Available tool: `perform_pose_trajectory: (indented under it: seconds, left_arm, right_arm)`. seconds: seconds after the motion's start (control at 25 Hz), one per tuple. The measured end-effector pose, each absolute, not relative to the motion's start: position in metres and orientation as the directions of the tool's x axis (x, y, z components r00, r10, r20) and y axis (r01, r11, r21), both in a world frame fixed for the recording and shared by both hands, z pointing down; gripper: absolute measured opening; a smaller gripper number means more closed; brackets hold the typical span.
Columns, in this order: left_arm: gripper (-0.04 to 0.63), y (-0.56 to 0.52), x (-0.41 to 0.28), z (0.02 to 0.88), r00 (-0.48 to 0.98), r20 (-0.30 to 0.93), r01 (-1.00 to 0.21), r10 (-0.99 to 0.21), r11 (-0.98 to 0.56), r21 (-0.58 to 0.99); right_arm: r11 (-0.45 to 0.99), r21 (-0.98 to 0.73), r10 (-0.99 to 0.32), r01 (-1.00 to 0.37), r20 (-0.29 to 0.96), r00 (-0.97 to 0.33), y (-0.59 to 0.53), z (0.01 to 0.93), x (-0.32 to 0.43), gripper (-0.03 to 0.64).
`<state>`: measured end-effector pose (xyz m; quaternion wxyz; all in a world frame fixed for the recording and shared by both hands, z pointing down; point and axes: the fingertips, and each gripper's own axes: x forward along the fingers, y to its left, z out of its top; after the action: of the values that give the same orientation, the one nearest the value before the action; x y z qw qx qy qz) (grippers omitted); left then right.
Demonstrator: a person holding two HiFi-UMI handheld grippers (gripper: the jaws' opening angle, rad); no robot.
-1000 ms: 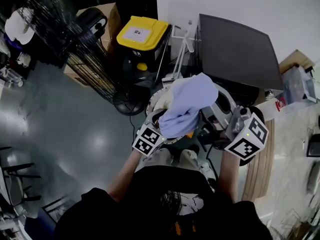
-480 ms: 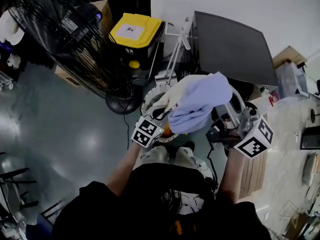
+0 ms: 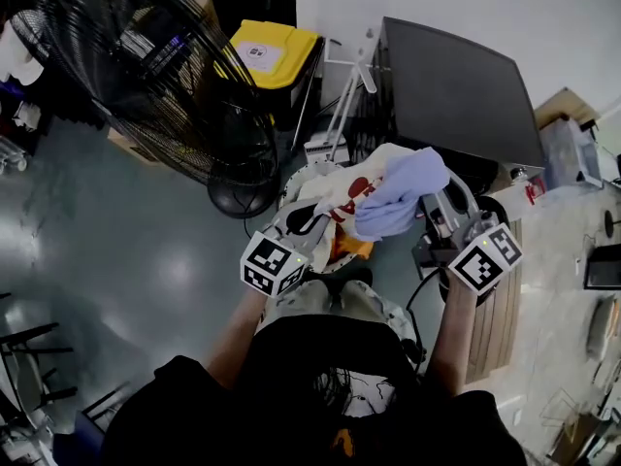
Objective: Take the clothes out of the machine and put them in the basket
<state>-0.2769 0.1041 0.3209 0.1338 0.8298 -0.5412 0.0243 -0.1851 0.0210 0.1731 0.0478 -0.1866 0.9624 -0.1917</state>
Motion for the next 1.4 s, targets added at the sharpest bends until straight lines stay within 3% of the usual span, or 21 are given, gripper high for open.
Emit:
perform_pose_trajectory:
  seconds: [0.36, 0.96, 1.4]
  left_arm:
    - [0.011, 0.086, -0.28, 0.288, 0.35, 0.144, -0.932, -0.926, -0.329, 0.149]
    - [0.011, 0.055, -0.303, 0.423, 0.222, 0.422, -0.971, -0.879, -0.162, 0.174]
    - [0.012, 0.015, -0.31, 0.551, 0.242, 0.599, -0.97, -0.764, -0.185, 0.156]
  right_arm:
    - [0.832, -0.337, -0.377, -0.441, 0.239, -0.895, 0.005, 0.29, -0.198, 0.041]
    - [0.839, -0.313, -0.242, -0.445, 0.518, -0.82, 0.005, 0.47, -0.222, 0.052]
    - [0.829, -0.33, -0.112, -0.451, 0.692, -0.713, 0.004, 0.617, -0.215, 0.085]
